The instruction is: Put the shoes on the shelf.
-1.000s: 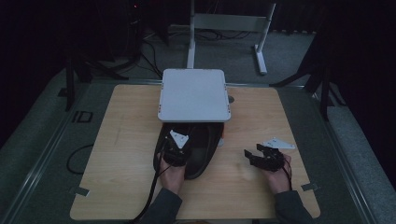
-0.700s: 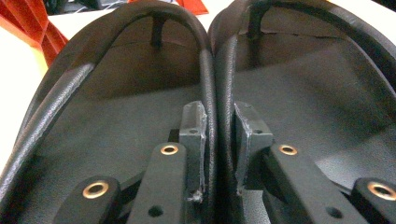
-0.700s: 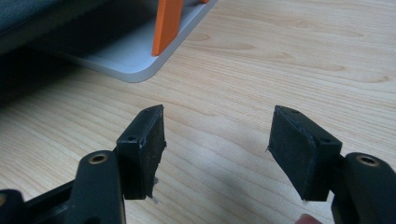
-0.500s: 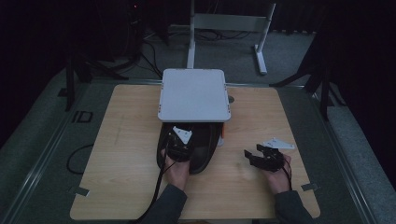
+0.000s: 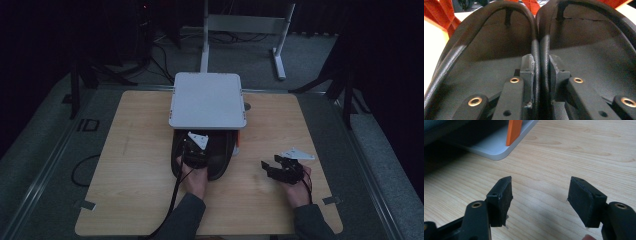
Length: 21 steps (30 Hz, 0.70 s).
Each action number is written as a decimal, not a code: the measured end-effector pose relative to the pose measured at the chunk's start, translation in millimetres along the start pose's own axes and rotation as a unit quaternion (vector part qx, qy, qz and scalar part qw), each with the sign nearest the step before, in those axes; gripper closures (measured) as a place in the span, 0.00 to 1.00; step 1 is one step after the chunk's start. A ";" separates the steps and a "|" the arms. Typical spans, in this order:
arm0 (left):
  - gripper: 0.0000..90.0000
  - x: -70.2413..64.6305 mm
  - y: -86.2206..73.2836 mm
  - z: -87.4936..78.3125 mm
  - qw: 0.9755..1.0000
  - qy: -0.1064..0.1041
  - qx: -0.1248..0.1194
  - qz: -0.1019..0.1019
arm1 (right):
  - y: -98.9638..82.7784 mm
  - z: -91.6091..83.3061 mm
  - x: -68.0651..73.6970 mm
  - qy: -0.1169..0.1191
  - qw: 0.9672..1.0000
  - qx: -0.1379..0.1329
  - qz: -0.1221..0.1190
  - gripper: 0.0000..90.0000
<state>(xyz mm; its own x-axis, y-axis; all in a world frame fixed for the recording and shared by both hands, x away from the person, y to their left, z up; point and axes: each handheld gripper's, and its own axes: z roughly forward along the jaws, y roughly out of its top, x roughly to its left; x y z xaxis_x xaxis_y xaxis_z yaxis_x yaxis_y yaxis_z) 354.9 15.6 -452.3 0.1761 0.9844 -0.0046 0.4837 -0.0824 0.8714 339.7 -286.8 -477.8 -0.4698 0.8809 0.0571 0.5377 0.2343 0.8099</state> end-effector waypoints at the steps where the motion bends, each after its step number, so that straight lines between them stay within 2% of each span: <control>1: 0.84 -1.1 0.6 0.9 1.000 0.002 -0.001 0.000 | 0.0 0.1 0.0 0.000 1.000 0.000 0.000 0.40; 7: 0.84 -7.3 4.3 6.6 1.000 0.022 -0.007 0.000 | -0.1 0.2 0.1 0.001 1.000 0.000 0.000 0.40; 12: 0.84 -6.3 9.9 12.3 1.000 0.022 -0.006 -0.011 | -0.4 0.7 -0.3 0.001 1.000 0.001 0.001 0.40; 21: 0.84 -7.4 16.6 18.6 0.999 0.028 -0.010 -0.014 | -0.5 1.0 -0.3 0.000 1.000 0.002 0.002 0.40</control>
<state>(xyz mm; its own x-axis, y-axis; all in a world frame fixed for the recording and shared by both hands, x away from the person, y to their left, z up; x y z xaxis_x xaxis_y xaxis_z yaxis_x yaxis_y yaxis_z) 377.6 4.1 -447.0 0.1142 0.9935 -0.0012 0.4706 -0.0530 0.8808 340.3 -286.7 -478.8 -0.4679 0.8816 0.0613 0.5424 0.2317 0.8075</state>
